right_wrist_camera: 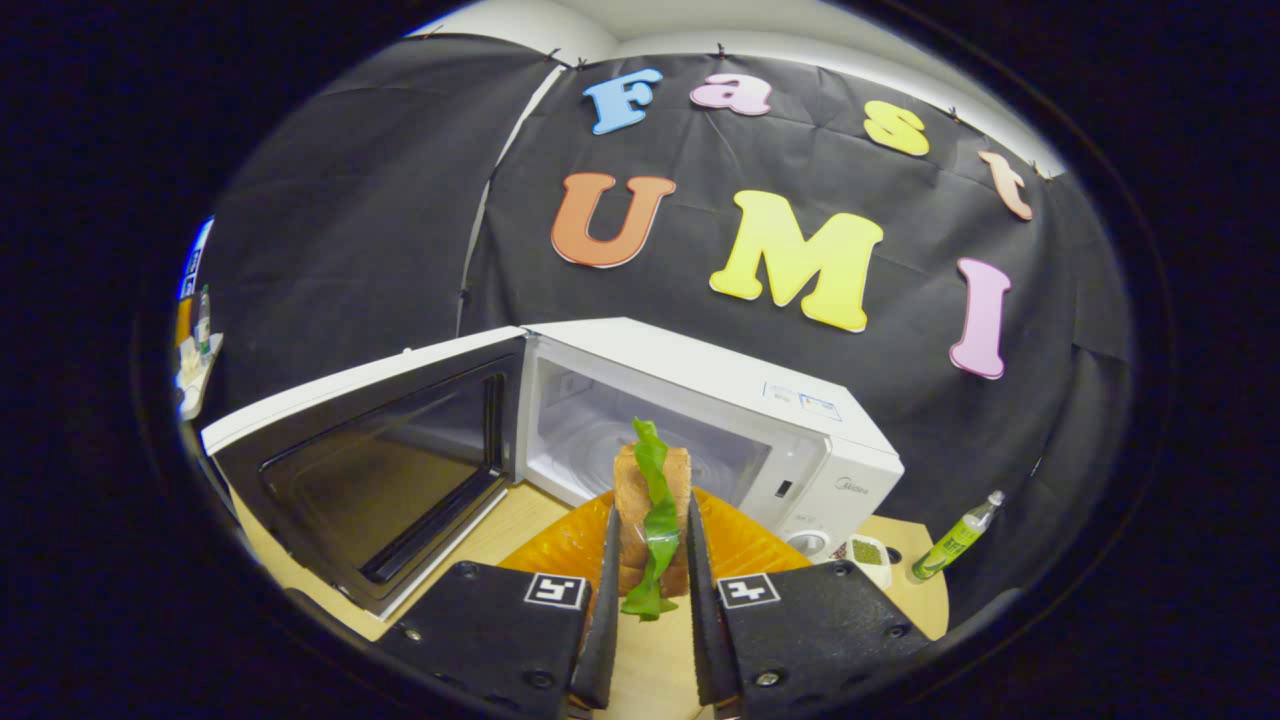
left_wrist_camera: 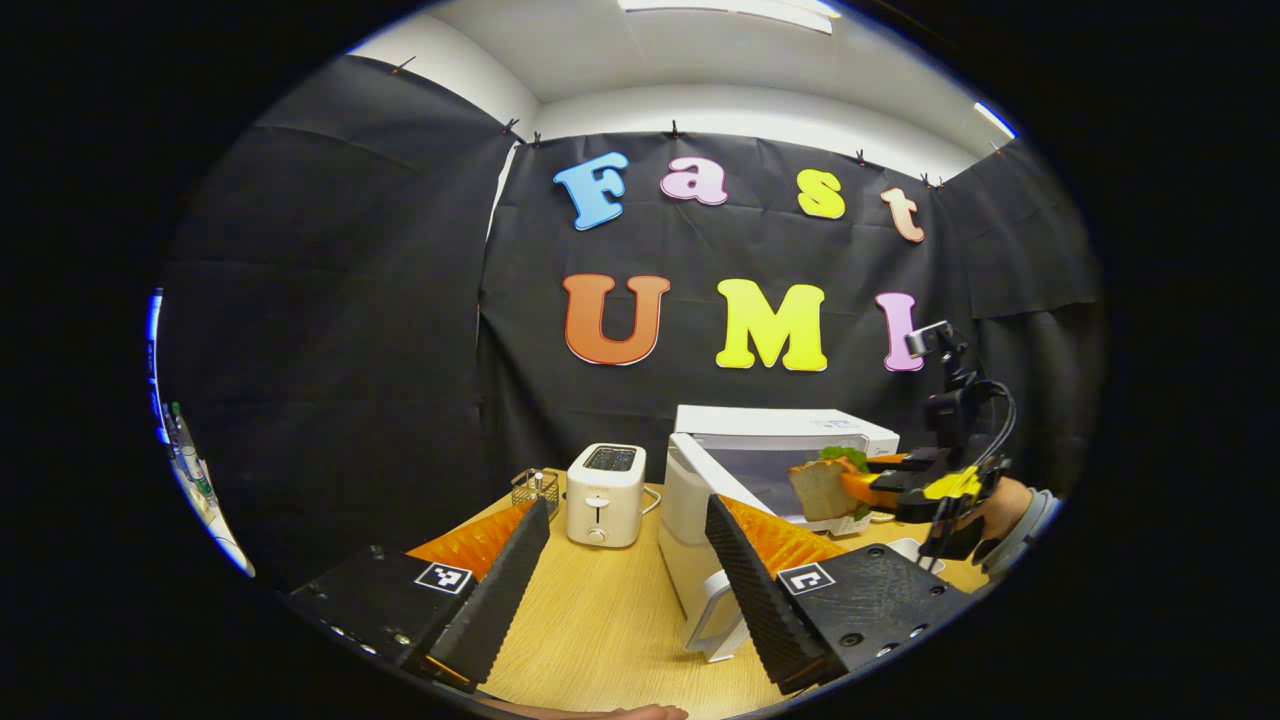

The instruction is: Open the microwave oven with the left hand, put the food in, and close the microwave oven.

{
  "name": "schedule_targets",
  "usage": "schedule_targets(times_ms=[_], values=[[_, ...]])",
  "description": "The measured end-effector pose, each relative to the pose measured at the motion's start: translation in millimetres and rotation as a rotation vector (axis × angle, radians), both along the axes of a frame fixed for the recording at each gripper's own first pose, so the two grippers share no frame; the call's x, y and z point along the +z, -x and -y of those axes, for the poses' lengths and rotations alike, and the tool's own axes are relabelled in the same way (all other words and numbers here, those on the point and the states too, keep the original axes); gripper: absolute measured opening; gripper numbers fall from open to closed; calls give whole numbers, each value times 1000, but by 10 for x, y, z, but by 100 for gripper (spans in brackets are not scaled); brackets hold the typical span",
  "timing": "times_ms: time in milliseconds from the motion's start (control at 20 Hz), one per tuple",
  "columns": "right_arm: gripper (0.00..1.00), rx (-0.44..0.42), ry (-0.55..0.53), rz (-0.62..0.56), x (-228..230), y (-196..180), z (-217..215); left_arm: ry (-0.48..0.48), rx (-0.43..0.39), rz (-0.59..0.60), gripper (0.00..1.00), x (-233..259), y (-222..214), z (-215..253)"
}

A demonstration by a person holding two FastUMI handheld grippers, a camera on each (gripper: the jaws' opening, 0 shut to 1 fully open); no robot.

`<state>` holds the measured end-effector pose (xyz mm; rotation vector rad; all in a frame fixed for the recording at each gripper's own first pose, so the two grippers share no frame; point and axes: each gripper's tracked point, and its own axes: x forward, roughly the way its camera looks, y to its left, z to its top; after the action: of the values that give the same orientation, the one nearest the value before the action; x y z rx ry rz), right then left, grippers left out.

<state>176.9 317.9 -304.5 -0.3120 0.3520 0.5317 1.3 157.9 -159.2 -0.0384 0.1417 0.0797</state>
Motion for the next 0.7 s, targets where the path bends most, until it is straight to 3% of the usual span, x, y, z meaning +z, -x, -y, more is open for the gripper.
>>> schedule_targets(times_ms=[250,550,700], values=[[35,-74,-104,-18,-290,-412,-304,-11,-8,25,95,154,37,19],[34,-221,-366,-56,-474,-919,-708,-20,8,34,95,254,113,-1],[34,-331,-509,-157,-699,-1163,-794,5,11,39,95,295,153,3]])
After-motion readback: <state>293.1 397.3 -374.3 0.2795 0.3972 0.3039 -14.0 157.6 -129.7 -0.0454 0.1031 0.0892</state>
